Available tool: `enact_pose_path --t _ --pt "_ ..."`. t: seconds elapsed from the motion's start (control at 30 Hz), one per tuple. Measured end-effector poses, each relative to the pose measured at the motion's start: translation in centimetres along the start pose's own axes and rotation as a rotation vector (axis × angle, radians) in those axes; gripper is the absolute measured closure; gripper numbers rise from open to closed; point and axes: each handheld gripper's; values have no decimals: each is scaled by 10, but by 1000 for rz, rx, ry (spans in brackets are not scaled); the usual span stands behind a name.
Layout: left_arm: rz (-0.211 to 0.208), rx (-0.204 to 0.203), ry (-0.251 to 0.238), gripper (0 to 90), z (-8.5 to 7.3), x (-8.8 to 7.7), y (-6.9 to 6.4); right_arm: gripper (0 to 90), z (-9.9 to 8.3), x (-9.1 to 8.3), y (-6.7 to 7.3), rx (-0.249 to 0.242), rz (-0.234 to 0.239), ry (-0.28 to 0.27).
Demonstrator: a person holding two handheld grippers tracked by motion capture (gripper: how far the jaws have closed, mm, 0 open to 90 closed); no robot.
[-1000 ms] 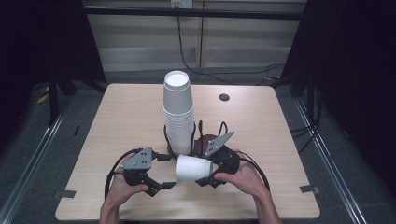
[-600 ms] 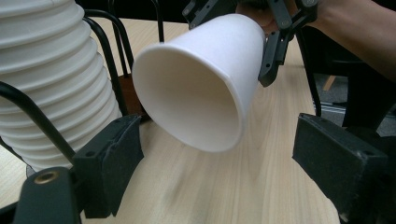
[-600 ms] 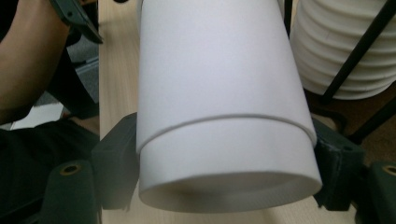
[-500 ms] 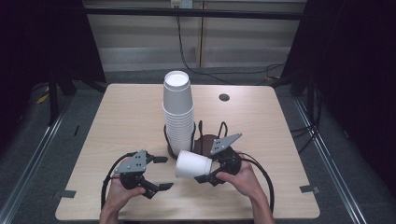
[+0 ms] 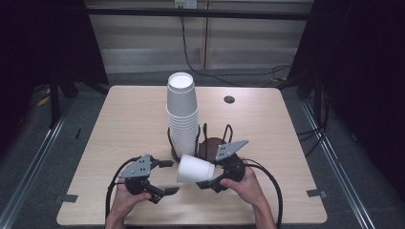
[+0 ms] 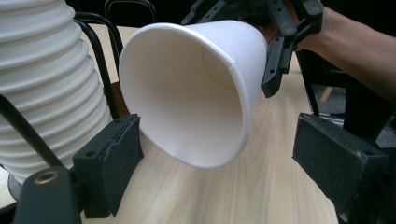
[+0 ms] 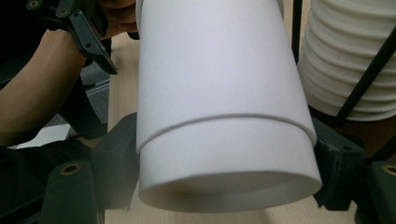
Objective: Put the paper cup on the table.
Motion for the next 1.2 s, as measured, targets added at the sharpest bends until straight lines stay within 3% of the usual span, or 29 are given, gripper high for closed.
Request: enact_pose_path --t 0.27,0.77,1.2 --pt "11 -3 -11 157 -2 0 0 233 -10 0 -1 0 -8 -36" --pt "4 -22 -54 157 -5 -2 2 233 -14 0 5 -31 56 -175" --pt "3 -37 -120 152 -4 -1 6 233 -20 5 5 -43 82 -191"
Point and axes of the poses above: each handheld gripper's, and its own axes: x roughly forward along the jaws, z roughly out of its top, y roughly to its left, and after that the axes turned 11 degrees about -y, right-handed
